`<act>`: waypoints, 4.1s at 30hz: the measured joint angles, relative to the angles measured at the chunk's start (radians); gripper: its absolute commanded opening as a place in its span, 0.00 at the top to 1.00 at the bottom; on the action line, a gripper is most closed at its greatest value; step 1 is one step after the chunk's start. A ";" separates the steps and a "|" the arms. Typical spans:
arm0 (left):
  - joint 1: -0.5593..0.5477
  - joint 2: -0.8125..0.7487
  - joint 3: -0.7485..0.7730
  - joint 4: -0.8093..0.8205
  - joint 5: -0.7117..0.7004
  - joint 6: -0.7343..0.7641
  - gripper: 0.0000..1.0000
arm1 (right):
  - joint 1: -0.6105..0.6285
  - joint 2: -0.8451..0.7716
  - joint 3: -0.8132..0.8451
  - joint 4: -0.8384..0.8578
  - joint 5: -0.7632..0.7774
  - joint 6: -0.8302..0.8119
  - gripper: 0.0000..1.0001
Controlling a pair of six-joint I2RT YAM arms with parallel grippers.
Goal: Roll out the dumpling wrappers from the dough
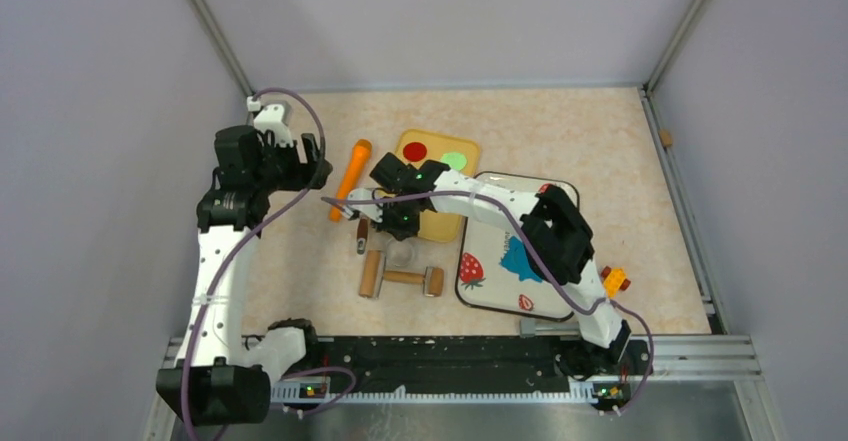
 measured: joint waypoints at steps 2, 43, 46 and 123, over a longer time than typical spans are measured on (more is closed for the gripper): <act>0.028 -0.005 -0.001 0.001 0.006 -0.017 0.22 | 0.016 0.007 0.000 0.009 0.014 0.003 1.00; -0.561 0.439 0.087 0.133 0.269 0.087 0.31 | -0.734 -0.827 -0.868 0.080 -0.069 0.391 0.23; -0.591 0.533 0.097 0.180 0.240 0.003 0.33 | -0.736 -0.822 -0.881 0.069 -0.073 0.412 0.17; -0.710 0.977 0.174 0.367 0.109 -0.462 1.00 | -0.516 -0.475 -0.816 0.163 0.175 0.424 0.31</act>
